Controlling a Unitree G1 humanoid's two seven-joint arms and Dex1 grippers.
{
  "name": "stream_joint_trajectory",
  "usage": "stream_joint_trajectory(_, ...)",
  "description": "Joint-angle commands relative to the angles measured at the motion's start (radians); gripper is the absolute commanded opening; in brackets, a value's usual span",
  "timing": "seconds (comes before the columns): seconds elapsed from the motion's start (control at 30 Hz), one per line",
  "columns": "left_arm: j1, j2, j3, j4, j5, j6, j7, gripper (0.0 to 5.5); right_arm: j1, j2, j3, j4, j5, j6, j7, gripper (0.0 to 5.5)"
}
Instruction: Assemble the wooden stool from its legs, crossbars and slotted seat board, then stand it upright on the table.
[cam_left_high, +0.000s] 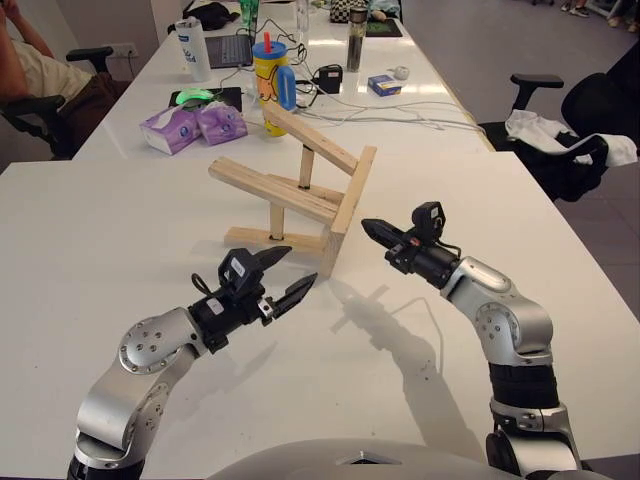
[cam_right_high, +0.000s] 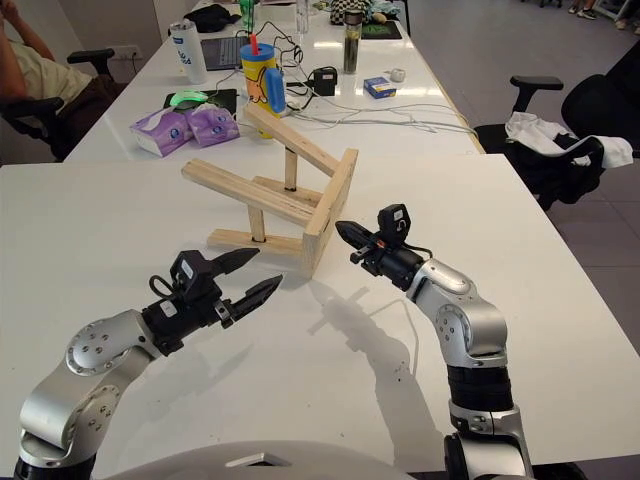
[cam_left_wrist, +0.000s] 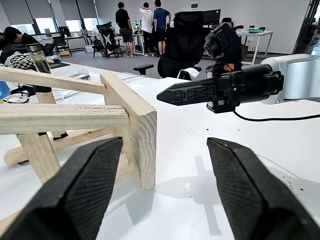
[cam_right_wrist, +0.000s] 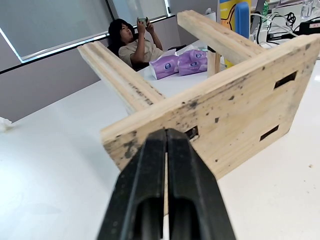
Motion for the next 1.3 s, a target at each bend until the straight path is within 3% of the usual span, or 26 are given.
stream_joint_trajectory(0.03,0.111,0.049,-0.045,0.101,0.096,-0.085,-0.007,3.12,0.07,0.031,-0.077,0.009,-0.013,-0.076,-0.079,0.03)
stream_joint_trajectory(0.23,-0.083,-0.08,-0.184,0.27,0.218,-0.081,0.122,3.12,0.093,0.057,0.015,0.129,-0.121,-0.148,-0.123,0.03)
stream_joint_trajectory(0.47,-0.24,-0.235,-0.309,0.472,0.351,-0.061,0.258,3.12,0.048,0.049,-0.035,0.288,-0.175,-0.222,-0.168,0.03)
stream_joint_trajectory(0.73,-0.403,-0.416,-0.32,0.721,0.454,-0.124,0.424,3.12,0.002,0.065,0.004,0.333,-0.189,-0.238,-0.142,0.03)
stream_joint_trajectory(1.13,-0.378,-0.429,-0.281,0.684,0.487,-0.014,0.461,1.43,0.032,0.097,0.017,0.3,-0.212,-0.256,-0.179,0.0)
stream_joint_trajectory(1.3,-0.38,-0.428,-0.241,0.697,0.448,-0.019,0.422,1.29,0.017,0.113,0.018,0.319,-0.215,-0.266,-0.196,0.0)
